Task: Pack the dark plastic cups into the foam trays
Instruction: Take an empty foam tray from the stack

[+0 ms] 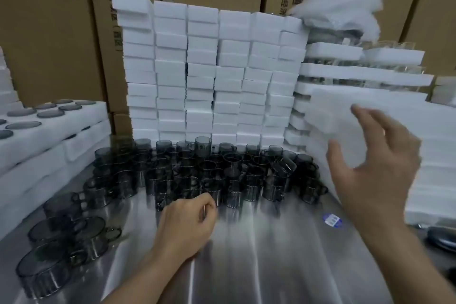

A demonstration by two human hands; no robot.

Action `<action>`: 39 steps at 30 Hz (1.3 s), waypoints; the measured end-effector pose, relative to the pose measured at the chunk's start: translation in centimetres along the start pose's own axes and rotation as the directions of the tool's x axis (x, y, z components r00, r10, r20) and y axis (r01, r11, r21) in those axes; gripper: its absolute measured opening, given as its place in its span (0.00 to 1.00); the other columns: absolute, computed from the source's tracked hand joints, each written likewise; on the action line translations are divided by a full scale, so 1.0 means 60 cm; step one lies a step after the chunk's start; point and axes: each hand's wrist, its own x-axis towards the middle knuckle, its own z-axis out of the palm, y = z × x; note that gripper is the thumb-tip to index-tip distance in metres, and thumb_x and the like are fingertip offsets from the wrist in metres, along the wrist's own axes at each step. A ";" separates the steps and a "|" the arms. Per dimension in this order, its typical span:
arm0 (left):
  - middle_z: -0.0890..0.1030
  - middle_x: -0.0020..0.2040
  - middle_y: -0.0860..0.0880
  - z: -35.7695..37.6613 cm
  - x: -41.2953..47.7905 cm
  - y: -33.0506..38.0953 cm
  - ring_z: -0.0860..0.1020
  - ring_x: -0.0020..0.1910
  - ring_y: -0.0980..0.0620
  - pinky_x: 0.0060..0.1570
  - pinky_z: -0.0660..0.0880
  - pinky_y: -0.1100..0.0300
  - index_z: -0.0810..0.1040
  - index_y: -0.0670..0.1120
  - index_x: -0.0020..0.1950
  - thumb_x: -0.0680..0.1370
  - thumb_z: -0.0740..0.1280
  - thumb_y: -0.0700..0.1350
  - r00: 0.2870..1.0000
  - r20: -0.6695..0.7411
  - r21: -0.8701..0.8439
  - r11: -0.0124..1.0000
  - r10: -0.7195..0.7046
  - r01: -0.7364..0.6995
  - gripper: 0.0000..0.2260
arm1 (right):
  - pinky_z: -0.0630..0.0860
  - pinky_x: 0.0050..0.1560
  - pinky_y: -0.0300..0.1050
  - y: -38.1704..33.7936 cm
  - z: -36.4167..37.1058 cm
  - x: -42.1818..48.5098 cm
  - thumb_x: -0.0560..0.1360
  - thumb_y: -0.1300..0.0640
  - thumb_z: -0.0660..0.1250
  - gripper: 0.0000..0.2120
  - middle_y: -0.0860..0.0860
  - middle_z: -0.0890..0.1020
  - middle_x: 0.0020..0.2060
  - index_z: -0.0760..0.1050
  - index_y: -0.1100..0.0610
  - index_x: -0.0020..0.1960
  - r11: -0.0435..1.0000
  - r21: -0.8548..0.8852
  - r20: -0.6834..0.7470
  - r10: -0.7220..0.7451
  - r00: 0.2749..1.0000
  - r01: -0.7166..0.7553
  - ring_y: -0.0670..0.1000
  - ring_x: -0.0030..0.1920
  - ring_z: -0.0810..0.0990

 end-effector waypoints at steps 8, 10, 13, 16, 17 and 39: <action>0.75 0.28 0.56 0.002 0.003 -0.011 0.76 0.28 0.52 0.27 0.66 0.65 0.78 0.58 0.41 0.78 0.70 0.43 0.999 -0.020 -0.021 0.999 0.035 -0.035 0.10 | 0.52 0.78 0.67 0.137 -0.013 0.156 0.75 0.42 0.76 0.35 0.60 0.81 0.63 0.69 0.50 0.77 0.810 -0.586 0.472 0.324 0.820 0.018 0.65 0.69 0.75; 0.75 0.28 0.55 0.001 0.003 -0.010 0.76 0.27 0.51 0.26 0.69 0.61 0.79 0.57 0.41 0.79 0.71 0.41 0.999 -0.026 -0.023 0.999 0.038 -0.039 0.11 | 0.53 0.77 0.65 0.132 -0.024 0.167 0.75 0.46 0.77 0.29 0.60 0.82 0.59 0.74 0.52 0.73 0.822 -0.568 0.472 0.282 0.835 0.044 0.64 0.66 0.78; 0.75 0.27 0.54 -0.003 0.002 -0.003 0.75 0.26 0.51 0.27 0.72 0.57 0.81 0.56 0.41 0.79 0.70 0.41 0.999 -0.045 -0.068 0.998 0.013 -0.016 0.10 | 0.59 0.74 0.67 0.092 -0.050 0.177 0.74 0.49 0.78 0.28 0.62 0.81 0.58 0.76 0.54 0.71 0.877 -0.476 0.451 0.175 0.875 0.071 0.64 0.64 0.77; 0.75 0.26 0.54 -0.007 0.003 -0.004 0.74 0.25 0.51 0.26 0.66 0.64 0.82 0.55 0.40 0.80 0.68 0.42 0.992 -0.104 -0.172 0.984 -0.068 0.049 0.11 | 0.67 0.65 0.66 0.006 -0.085 0.152 0.74 0.43 0.77 0.29 0.57 0.81 0.53 0.75 0.51 0.70 0.915 -0.336 0.362 -0.094 0.927 0.224 0.62 0.56 0.78; 0.75 0.26 0.53 -0.008 0.005 -0.006 0.73 0.25 0.51 0.26 0.64 0.65 0.82 0.55 0.40 0.81 0.68 0.41 0.985 -0.137 -0.216 0.974 -0.104 0.072 0.12 | 0.67 0.63 0.62 -0.034 -0.095 0.125 0.75 0.39 0.75 0.29 0.54 0.81 0.52 0.75 0.49 0.71 0.920 -0.264 0.364 -0.184 0.913 0.290 0.58 0.54 0.78; 0.76 0.27 0.55 -0.014 0.010 -0.026 0.75 0.27 0.56 0.31 0.73 0.57 0.79 0.57 0.42 0.76 0.61 0.58 0.973 -0.052 0.059 0.972 -0.224 0.227 0.10 | 0.74 0.42 0.42 0.033 0.088 -0.104 0.82 0.53 0.72 0.09 0.48 0.85 0.38 0.85 0.52 0.43 0.673 0.147 0.729 0.422 0.539 -0.725 0.48 0.38 0.80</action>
